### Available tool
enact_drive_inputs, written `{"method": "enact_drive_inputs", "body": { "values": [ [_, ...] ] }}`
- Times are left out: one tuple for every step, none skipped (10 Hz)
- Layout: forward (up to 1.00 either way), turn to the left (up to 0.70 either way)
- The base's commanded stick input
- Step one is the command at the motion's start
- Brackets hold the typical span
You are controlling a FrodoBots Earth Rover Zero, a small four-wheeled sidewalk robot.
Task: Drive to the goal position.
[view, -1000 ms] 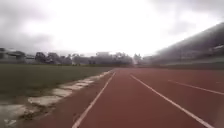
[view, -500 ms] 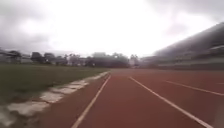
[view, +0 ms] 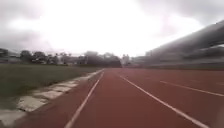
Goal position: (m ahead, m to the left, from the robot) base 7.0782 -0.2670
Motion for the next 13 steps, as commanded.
{"method": "enact_drive_inputs", "body": {
  "values": [
    [0.7, -0.35],
    [0.7, 0.0],
    [0.7, 0.0],
    [0.7, 0.0],
    [0.7, 0.0],
    [0.7, 0.0],
    [0.7, 0.0],
    [0.7, 0.0],
    [0.7, 0.0],
    [0.7, 0.0],
    [0.7, 0.0],
    [0.7, 0.0],
    [0.7, 0.0]
  ]
}}
